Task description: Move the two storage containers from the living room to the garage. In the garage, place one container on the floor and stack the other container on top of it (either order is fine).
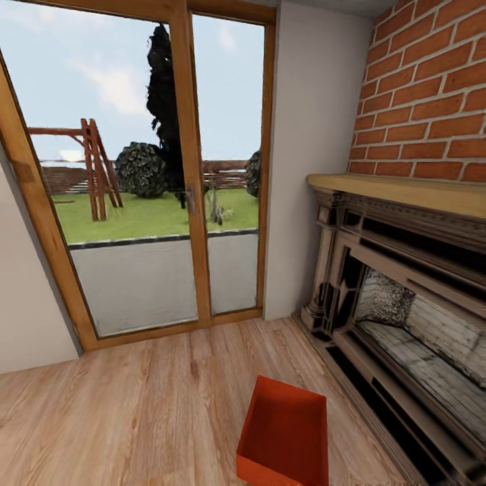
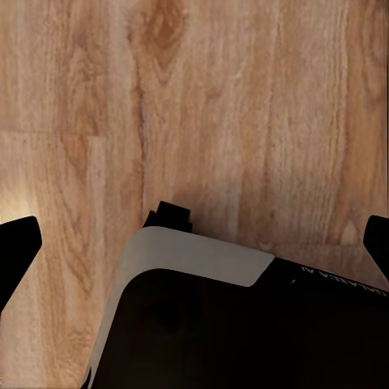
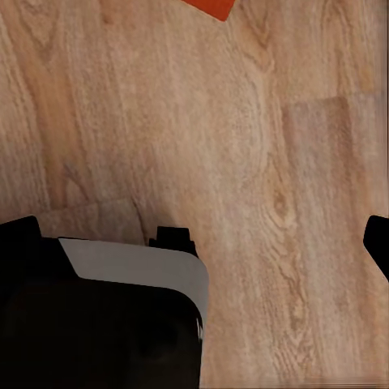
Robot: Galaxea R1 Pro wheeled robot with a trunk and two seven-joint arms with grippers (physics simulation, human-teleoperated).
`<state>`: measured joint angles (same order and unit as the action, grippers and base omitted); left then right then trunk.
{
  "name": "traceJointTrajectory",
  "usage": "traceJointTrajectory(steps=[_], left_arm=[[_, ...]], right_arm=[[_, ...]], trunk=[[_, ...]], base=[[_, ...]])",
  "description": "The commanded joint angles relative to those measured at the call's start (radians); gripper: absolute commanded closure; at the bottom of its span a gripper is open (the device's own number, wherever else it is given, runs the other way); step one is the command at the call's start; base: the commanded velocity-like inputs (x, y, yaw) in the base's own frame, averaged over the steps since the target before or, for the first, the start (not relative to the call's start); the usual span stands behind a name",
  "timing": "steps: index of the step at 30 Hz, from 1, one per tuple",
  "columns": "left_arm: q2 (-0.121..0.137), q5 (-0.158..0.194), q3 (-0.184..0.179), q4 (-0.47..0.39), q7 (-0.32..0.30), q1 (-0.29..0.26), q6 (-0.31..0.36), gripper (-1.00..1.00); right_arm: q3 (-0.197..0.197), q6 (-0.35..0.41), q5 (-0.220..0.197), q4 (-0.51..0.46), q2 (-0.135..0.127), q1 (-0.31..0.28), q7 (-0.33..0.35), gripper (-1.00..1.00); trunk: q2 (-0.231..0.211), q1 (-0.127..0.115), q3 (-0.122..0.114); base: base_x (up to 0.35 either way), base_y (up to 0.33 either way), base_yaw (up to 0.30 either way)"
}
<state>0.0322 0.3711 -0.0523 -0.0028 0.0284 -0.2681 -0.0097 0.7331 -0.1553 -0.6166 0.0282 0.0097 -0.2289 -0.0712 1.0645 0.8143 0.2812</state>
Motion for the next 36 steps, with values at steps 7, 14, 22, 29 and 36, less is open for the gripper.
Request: traceJointTrajectory(steps=[7, 14, 22, 29, 36], left_arm=[[0.0, 0.006, -0.005, 0.0, 0.002, 0.0, -0.001, -1.0], [0.0, 0.008, -0.005, 0.0, 0.002, 0.0, -0.001, -1.0], [0.0, 0.009, -0.005, 0.0, 0.002, 0.0, -0.001, -1.0], [0.0, 0.009, -0.005, 0.0, 0.002, 0.0, -0.001, -1.0], [0.0, 0.009, -0.005, 0.0, 0.002, 0.0, -0.002, -1.0]], right_arm=[[0.008, -0.004, -0.006, 0.004, 0.001, -0.001, 0.0, -1.0], [0.008, -0.004, -0.006, 0.004, 0.001, 0.0, 0.0, -1.0], [0.008, -0.004, -0.006, 0.004, 0.001, 0.0, 0.0, -1.0], [0.008, -0.003, -0.006, 0.004, 0.001, 0.0, 0.001, -1.0], [0.007, -0.003, -0.006, 0.004, 0.001, 0.0, 0.005, -1.0]], trunk=[[0.001, 0.0, 0.001], [0.001, 0.0, 0.001], [0.001, 0.0, 0.001], [0.001, 0.0, 0.001], [0.001, 0.0, 0.001]], base=[[0.0, 0.0, -0.255], [0.0, 0.0, -0.255], [0.0, 0.0, -0.255], [0.0, 0.0, -0.255], [0.0, 0.0, -0.231]])
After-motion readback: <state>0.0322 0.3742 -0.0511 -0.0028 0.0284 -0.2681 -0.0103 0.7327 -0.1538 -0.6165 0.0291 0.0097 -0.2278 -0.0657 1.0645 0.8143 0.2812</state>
